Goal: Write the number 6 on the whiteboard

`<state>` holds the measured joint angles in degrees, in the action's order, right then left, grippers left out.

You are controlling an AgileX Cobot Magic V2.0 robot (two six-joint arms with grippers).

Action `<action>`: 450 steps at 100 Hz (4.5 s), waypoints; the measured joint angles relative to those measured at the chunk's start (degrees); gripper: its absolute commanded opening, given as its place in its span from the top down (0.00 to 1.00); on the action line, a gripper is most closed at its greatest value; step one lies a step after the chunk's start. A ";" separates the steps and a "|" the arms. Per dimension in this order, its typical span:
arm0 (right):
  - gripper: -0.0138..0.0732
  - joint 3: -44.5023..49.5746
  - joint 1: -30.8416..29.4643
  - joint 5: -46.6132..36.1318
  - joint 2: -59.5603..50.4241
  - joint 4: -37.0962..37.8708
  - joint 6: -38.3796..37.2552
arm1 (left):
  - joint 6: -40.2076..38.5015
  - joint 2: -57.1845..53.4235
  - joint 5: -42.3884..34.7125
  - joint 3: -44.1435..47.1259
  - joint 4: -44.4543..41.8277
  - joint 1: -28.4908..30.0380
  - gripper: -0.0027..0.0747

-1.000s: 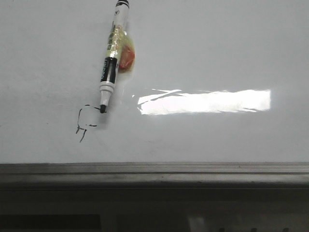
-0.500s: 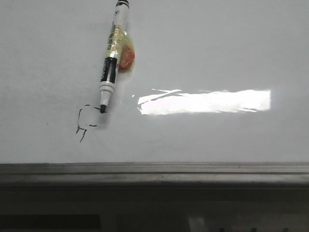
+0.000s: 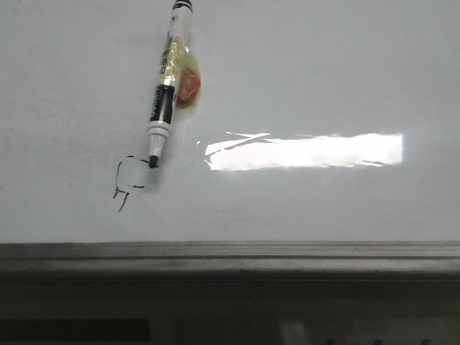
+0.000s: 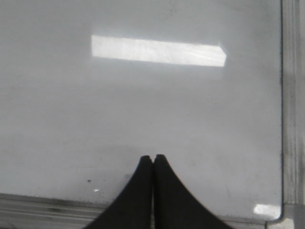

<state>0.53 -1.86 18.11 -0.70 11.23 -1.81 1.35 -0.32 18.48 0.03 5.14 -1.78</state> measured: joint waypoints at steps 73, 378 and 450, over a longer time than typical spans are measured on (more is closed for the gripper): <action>0.91 0.10 0.00 -21.85 0.00 -22.57 -1.08 | 0.00 0.00 -14.52 0.00 27.26 0.00 0.99; 0.36 -27.75 16.79 13.99 16.01 -31.17 16.85 | 29.29 63.50 1.44 -40.07 39.74 -40.60 0.99; 0.36 -35.11 40.13 12.54 35.98 -71.23 62.78 | 100.65 55.81 21.02 -27.51 89.96 -40.60 0.99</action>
<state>-34.57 38.28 30.66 35.27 -60.00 60.97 101.99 55.49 39.50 -27.48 95.10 -42.38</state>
